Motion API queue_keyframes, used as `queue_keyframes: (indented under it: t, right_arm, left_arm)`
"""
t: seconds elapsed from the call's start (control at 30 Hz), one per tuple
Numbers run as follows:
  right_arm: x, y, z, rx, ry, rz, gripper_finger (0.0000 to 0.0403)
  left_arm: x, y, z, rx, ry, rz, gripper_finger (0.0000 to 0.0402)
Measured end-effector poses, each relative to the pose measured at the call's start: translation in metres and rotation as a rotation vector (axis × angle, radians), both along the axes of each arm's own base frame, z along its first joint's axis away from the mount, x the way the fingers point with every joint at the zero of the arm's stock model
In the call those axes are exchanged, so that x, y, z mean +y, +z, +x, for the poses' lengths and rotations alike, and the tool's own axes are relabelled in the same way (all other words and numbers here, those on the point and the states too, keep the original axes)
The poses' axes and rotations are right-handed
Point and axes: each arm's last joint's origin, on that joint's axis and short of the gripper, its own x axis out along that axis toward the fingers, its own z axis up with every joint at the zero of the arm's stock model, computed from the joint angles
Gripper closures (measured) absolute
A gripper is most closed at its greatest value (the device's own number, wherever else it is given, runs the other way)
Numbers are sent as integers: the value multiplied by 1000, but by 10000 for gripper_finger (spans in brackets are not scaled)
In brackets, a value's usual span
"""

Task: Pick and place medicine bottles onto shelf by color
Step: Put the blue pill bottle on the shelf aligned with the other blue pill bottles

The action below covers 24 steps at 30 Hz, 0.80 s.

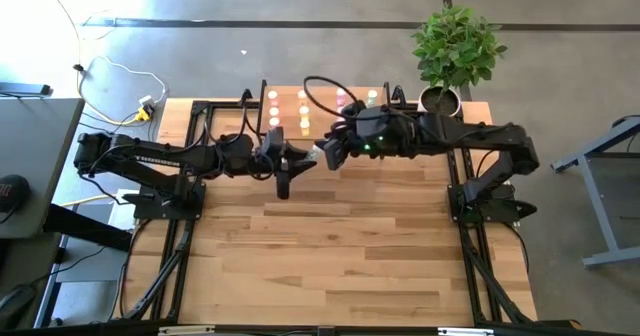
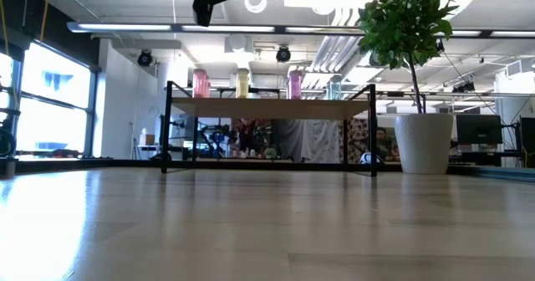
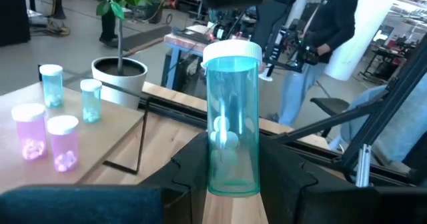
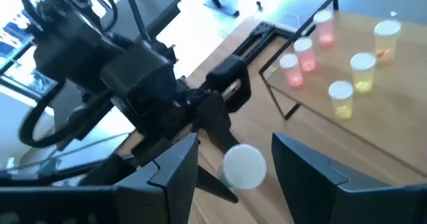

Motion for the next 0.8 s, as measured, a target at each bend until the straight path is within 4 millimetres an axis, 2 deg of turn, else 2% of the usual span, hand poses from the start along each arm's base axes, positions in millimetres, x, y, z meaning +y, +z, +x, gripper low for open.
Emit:
queue_keyframes:
  t: [0.3, 0.8]
  right_arm:
    - [2, -13, 10, 48, 11, 11, 219]
    - [4, -24, 20, 84, 56, 50, 222]
  left_arm:
    - [-6, 0, 1, 1, -6, 2, 304]
    - [-6, 0, 1, 9, 29, 31, 304]
